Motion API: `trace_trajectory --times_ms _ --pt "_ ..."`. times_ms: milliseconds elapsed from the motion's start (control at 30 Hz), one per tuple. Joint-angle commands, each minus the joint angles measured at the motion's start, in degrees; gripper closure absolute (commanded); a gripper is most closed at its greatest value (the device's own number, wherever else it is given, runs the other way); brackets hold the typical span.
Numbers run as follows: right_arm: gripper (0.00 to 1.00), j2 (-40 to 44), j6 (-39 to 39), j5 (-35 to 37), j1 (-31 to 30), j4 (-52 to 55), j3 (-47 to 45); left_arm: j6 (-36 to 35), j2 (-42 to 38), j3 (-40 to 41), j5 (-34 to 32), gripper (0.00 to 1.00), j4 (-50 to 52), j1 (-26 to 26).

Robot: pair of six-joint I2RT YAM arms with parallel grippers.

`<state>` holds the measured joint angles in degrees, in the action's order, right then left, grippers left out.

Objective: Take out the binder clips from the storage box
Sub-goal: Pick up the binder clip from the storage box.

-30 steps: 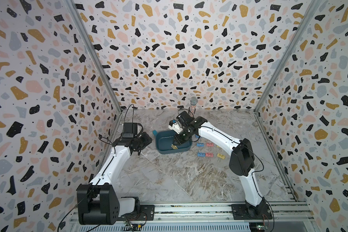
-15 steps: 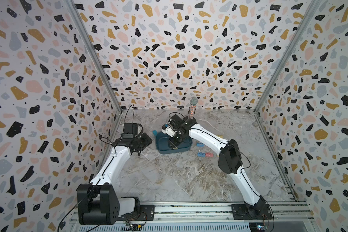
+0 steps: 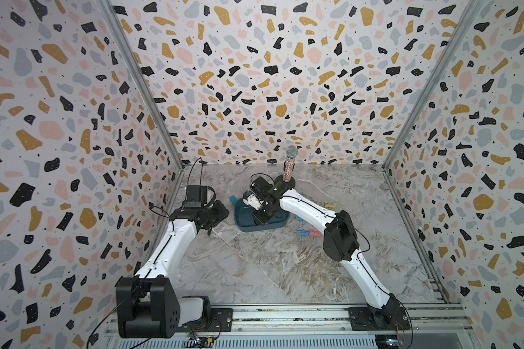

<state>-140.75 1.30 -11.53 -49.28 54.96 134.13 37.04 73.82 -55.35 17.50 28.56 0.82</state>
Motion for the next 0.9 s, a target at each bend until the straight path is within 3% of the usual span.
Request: trace_trajectory --times_ms 0,500,867 --pt "0.62 -0.2 -0.19 0.99 -0.43 1.38 2.78 -0.91 -0.9 0.5 -0.19 0.67 0.04 0.16" --pt "0.63 -2.49 0.18 2.82 -0.55 1.31 3.26 -0.91 -1.05 0.55 0.06 0.67 0.27 0.24" --pt "0.7 -3.12 -0.25 5.0 -0.51 1.36 3.3 -1.17 -1.26 0.51 0.08 0.67 0.73 0.2"
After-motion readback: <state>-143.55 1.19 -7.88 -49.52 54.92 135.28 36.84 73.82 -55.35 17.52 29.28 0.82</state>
